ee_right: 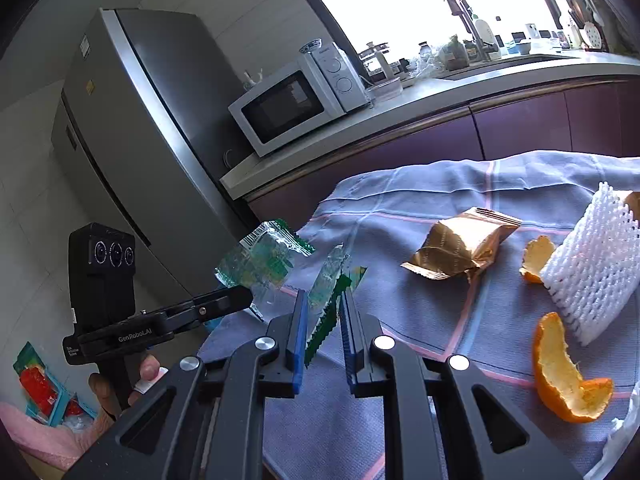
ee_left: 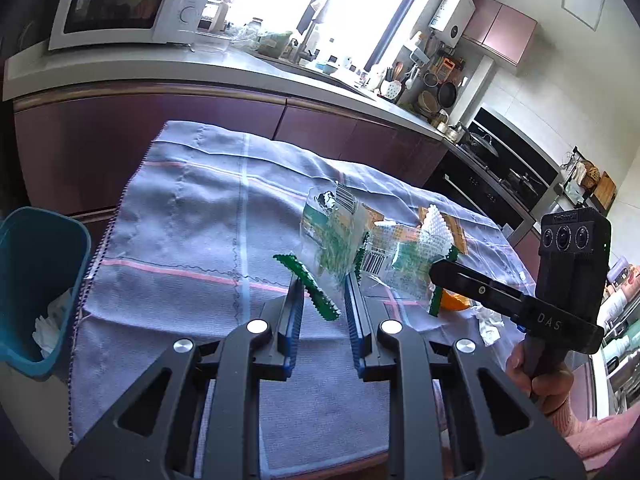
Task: Collect trash
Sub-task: 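Carry the plastic wrapper toward the teal bin with the right gripper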
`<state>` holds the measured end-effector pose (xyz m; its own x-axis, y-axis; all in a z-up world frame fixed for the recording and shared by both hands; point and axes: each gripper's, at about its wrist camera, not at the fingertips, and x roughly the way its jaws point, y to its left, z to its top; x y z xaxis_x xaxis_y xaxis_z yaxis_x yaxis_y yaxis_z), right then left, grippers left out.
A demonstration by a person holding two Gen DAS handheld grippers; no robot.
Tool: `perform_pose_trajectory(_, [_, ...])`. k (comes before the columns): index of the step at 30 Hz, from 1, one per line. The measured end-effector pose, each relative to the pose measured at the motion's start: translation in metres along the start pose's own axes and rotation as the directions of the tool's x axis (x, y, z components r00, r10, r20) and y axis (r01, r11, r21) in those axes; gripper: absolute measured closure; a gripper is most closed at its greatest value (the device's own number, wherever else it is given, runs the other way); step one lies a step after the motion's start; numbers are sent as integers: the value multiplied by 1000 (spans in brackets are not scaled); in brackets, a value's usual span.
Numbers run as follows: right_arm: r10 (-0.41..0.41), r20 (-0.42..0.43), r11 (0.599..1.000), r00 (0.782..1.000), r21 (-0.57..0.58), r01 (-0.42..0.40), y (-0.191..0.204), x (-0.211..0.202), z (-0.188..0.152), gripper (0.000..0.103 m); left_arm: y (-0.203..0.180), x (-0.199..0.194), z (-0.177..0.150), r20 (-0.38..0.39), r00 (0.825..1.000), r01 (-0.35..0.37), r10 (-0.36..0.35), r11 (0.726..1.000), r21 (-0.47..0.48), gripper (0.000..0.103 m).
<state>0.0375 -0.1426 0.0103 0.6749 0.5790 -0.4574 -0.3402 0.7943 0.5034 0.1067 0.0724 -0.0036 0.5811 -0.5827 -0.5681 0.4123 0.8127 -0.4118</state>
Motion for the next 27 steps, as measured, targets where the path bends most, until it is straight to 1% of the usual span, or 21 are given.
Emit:
perform_pose_trajectory(11, [45,-42,998,998,-38,-47,26,26,3,88,18,-41,-12,39,997,-61,62,998,-14,82])
perform_pose_trajectory(27, [110,-105,989,988,-87,-119,61,62,6,88,35,-76,-16,87,986,-142,146,988,-53,82])
